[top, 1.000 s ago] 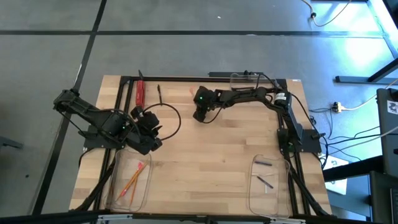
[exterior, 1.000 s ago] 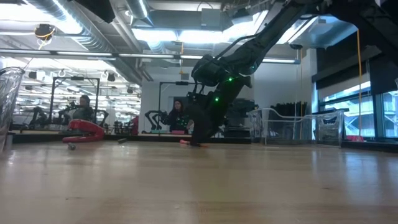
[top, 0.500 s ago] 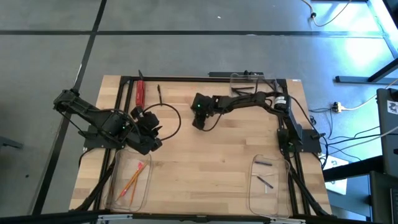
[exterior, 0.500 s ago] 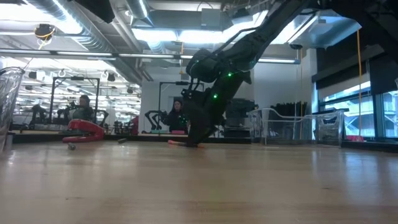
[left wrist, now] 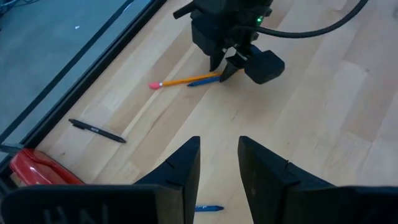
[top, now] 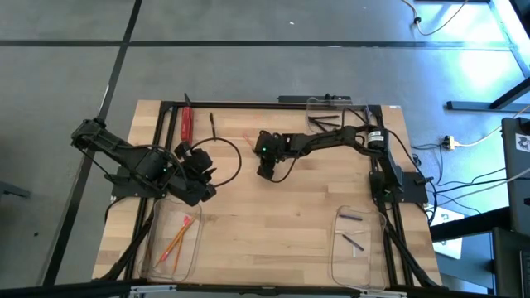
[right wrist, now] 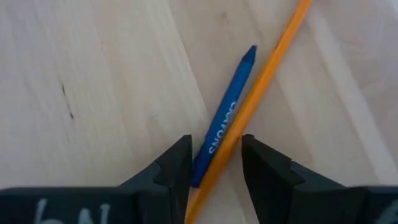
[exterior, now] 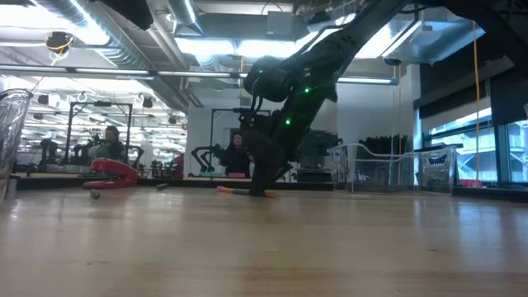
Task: Sort crayons/erasers/pens/pencils in bins
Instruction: Put the blue crayon into the bottom right transparent bin
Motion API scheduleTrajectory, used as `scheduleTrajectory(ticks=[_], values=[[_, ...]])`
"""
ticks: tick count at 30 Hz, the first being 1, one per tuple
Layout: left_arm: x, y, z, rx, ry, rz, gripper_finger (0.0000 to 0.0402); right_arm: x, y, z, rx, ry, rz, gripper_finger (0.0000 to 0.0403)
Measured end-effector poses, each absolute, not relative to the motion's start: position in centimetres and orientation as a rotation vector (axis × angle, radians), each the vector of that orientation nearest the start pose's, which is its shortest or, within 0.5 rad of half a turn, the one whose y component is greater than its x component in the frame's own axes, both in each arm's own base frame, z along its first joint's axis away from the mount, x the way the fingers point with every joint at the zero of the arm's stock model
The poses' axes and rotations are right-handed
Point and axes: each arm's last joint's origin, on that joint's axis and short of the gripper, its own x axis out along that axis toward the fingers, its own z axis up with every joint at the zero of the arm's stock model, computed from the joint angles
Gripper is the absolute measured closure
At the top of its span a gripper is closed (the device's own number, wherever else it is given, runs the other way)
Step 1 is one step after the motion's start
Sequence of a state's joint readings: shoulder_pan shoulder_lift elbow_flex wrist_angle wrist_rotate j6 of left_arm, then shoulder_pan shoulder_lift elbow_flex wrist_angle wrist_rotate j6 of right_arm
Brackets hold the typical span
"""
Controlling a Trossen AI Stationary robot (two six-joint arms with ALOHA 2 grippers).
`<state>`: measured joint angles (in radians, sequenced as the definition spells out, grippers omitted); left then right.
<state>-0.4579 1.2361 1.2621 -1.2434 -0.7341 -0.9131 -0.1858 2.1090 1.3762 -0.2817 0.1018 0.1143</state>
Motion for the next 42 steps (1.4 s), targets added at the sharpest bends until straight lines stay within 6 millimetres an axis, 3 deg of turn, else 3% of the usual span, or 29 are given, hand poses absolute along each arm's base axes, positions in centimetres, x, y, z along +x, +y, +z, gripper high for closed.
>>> scheduleTrajectory(ticks=[4, 14, 42], values=[[19.5, -7.5, 33.6, -0.151, 0.784, 0.645, 0.03, 42.1, -8.1, 13.8, 0.148, 0.972, -0.328, 0.0265], [19.5, -7.5, 33.5, -0.156, 0.791, 0.638, 0.03, 42.5, -6.8, 13.9, 0.063, 0.954, -0.308, 0.0265], [19.5, -7.5, 33.5, -0.161, 0.796, 0.633, 0.03, 43.0, -7.4, 13.6, 0.044, 0.877, -0.365, 0.0265]])
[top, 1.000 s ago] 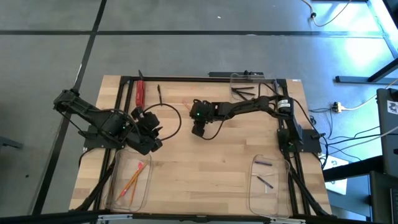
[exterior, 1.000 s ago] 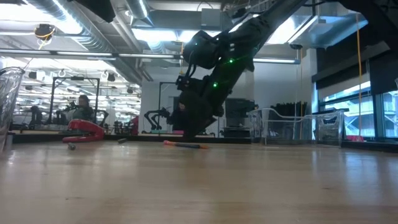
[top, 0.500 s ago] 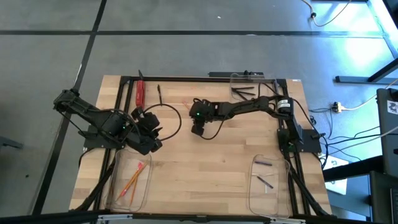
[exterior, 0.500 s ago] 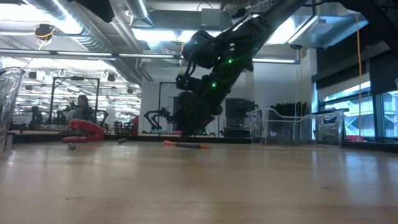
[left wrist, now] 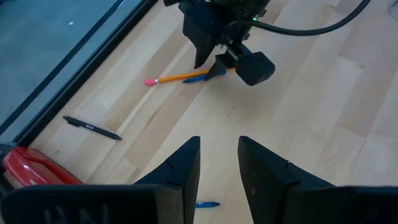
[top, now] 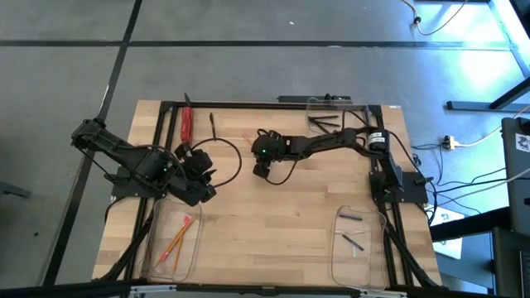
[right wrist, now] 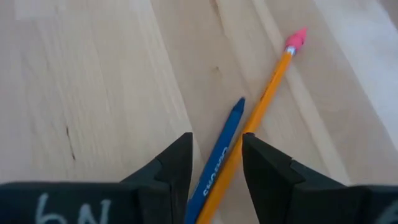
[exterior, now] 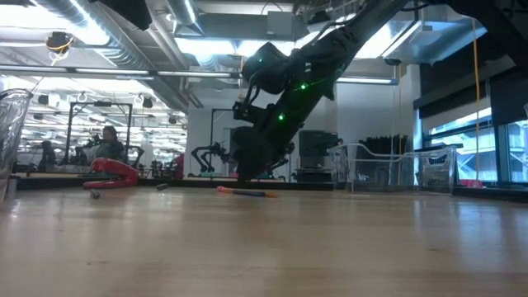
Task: Sort crayons/erasers/pens/pencils in bins
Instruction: Put the blue crayon into the bottom right transparent bin
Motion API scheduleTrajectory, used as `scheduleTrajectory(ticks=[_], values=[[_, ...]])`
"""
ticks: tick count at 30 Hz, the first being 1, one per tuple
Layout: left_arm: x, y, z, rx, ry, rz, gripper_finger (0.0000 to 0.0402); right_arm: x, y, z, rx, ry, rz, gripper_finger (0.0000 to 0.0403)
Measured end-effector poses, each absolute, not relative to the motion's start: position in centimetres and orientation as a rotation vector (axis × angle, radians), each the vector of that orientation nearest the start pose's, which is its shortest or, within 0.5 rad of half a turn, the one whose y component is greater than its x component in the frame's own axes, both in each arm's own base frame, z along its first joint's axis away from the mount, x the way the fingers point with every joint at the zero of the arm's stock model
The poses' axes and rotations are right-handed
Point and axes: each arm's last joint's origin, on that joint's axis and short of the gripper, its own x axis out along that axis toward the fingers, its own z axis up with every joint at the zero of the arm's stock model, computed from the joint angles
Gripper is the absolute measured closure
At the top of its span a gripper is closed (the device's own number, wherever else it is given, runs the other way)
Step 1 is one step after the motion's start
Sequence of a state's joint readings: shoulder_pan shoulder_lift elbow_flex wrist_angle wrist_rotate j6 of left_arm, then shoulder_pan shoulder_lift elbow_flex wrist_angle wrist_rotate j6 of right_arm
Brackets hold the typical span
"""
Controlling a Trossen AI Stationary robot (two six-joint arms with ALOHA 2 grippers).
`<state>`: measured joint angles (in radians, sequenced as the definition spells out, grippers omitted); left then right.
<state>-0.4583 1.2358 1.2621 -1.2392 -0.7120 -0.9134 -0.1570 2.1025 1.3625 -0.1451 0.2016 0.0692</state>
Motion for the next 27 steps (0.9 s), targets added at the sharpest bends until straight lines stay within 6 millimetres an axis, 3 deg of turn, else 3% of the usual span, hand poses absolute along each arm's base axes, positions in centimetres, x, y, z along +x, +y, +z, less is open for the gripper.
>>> scheduleTrajectory(ticks=[18, 27], values=[[19.5, -7.5, 33.5, -0.16, 0.796, 0.633, 0.03, 43.4, -7.4, 11.5, 0.033, 0.899, -0.347, 0.0265], [19.5, -7.5, 33.5, -0.16, 0.796, 0.633, 0.03, 43.4, -7.4, 11.4, 0.067, 0.898, -0.337, 0.0265]])
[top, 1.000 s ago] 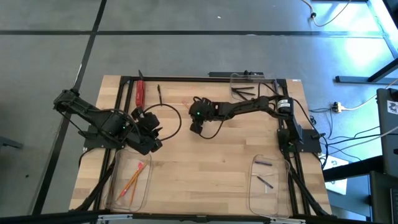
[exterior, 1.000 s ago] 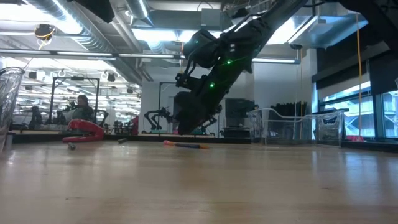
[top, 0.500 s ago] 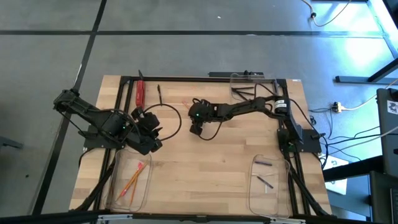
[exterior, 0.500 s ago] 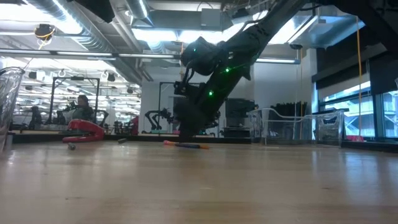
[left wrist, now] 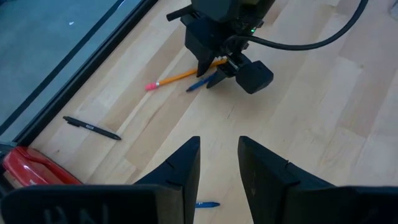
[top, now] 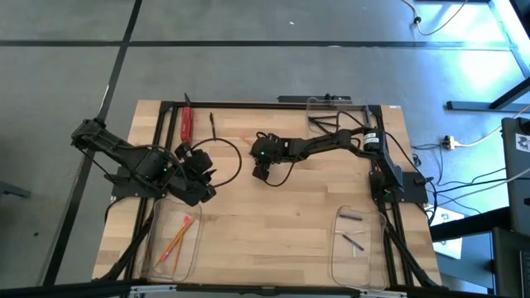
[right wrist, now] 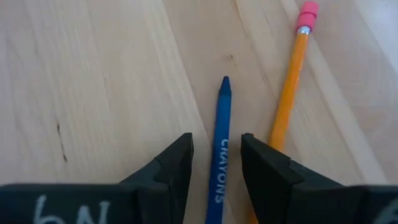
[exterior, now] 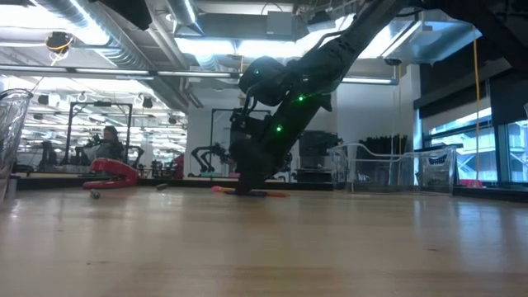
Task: Sort crayons/erasers/pens/pencils in bins
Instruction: Put the blue crayon into the bottom right transparent bin
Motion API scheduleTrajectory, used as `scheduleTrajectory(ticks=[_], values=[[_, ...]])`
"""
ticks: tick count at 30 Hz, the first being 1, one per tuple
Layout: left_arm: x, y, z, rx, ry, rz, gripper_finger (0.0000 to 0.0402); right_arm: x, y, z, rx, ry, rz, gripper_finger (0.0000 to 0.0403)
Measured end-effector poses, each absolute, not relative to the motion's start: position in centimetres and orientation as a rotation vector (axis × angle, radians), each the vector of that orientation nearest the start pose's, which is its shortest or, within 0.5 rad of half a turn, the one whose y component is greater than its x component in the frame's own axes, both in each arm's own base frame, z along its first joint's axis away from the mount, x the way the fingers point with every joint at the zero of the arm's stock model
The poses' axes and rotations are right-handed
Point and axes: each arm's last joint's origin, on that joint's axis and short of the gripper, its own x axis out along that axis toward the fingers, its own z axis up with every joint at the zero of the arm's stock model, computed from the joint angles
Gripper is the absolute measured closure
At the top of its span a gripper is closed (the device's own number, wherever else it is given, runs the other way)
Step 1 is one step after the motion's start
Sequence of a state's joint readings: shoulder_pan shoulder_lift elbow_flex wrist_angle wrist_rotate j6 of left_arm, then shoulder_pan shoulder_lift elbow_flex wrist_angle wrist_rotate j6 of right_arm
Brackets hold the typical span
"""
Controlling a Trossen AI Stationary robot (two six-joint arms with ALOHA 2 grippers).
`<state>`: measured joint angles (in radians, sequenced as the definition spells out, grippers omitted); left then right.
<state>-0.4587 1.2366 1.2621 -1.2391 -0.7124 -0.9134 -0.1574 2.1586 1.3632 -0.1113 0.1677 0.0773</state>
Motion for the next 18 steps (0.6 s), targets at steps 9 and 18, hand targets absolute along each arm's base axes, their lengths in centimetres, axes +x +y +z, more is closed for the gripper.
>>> scheduleTrajectory(ticks=[9, 18], values=[[19.5, -7.52, 33.51, -0.16, 0.796, 0.633, 0.03, 43.38, -7.4, 11.41, 0.057, 0.903, -0.33, 0.0265], [19.5, -7.52, 33.51, -0.16, 0.796, 0.633, 0.03, 43.18, -7.38, 11.3, 0.064, 0.935, -0.326, 0.0275]])
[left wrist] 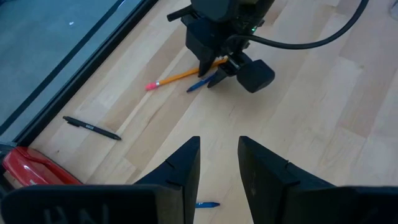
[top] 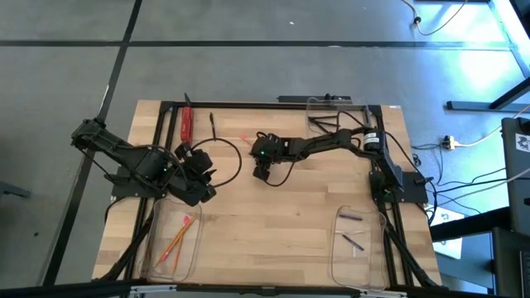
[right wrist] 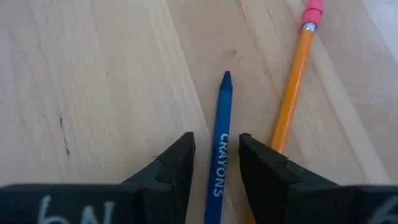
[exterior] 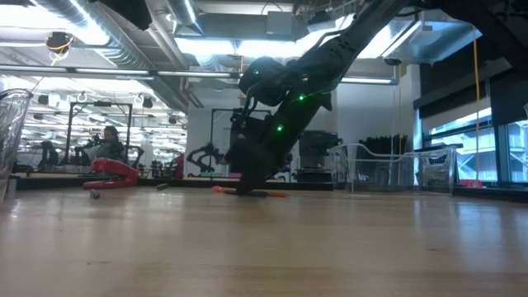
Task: Sort crayons/erasers/pens/pencils in bins
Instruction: Put the blue crayon into the bottom right transparent bin
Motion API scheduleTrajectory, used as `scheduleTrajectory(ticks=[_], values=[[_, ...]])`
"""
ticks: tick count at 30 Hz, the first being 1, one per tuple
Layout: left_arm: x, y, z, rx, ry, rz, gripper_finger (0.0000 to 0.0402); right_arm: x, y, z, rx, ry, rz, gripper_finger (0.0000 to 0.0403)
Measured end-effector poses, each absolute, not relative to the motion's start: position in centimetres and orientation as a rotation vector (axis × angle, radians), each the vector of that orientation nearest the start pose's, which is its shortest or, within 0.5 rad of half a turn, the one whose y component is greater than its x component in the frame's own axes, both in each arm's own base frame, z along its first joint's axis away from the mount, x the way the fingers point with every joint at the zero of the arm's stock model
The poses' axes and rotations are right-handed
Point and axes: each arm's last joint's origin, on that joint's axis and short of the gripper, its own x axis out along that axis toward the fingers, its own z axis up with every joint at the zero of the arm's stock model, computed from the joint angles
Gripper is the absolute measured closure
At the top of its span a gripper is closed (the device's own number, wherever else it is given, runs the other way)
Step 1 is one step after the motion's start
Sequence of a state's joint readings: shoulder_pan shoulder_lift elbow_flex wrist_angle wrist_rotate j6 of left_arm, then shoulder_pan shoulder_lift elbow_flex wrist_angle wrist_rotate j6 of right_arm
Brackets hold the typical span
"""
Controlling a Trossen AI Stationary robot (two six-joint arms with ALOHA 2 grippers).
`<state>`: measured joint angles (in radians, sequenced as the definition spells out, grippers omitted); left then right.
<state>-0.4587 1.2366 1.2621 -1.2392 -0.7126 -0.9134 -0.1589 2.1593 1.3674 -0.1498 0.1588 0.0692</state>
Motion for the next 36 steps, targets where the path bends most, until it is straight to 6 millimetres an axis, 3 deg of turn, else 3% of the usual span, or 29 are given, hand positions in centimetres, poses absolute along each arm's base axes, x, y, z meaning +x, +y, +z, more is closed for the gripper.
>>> scheduleTrajectory(ticks=[22, 36], values=[[19.5, -7.52, 33.51, -0.16, 0.796, 0.633, 0.03, 43.02, -7.21, 11.12, 0.088, 0.956, -0.278, 0.0368], [19.5, -7.52, 33.51, -0.16, 0.796, 0.633, 0.03, 43.12, -7.23, 11.14, 0.185, 0.925, -0.325, 0.0352]])
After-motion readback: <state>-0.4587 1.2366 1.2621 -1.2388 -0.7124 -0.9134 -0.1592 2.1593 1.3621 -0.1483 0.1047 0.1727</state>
